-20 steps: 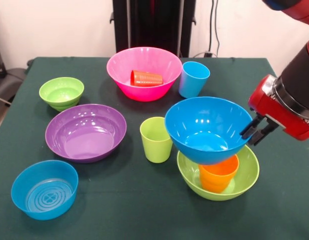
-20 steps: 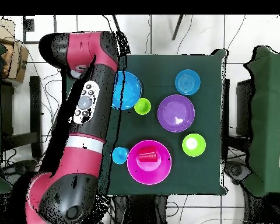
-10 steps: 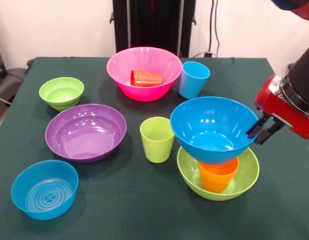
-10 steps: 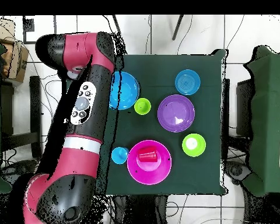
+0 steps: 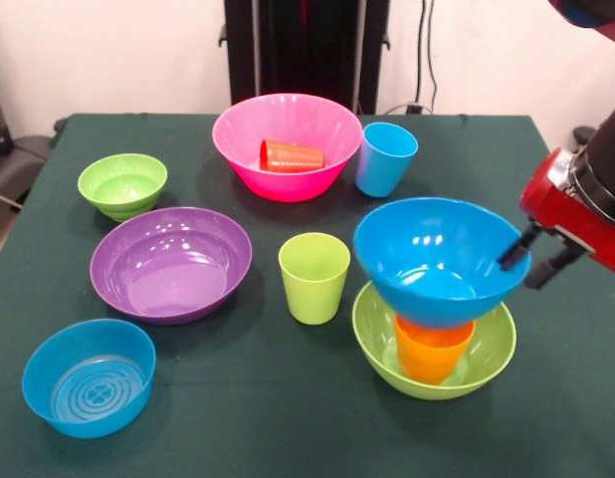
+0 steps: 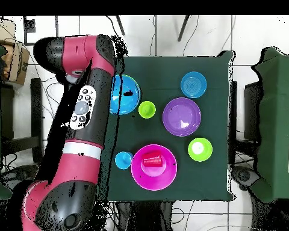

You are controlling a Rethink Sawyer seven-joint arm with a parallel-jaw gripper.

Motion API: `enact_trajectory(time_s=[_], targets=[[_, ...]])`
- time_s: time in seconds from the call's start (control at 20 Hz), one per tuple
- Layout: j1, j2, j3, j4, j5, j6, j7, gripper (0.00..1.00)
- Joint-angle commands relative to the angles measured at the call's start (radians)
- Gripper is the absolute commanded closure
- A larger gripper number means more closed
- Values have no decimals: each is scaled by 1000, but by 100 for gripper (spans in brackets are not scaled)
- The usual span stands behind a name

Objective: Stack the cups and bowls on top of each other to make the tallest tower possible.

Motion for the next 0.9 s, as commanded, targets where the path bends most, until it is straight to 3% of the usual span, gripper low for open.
enact_trajectory(time_s=[0.05,0.9], targets=[[9,-38,109,107,-76,-52,-36,0],[17,-50,126,129,-88,-88,-49,0]])
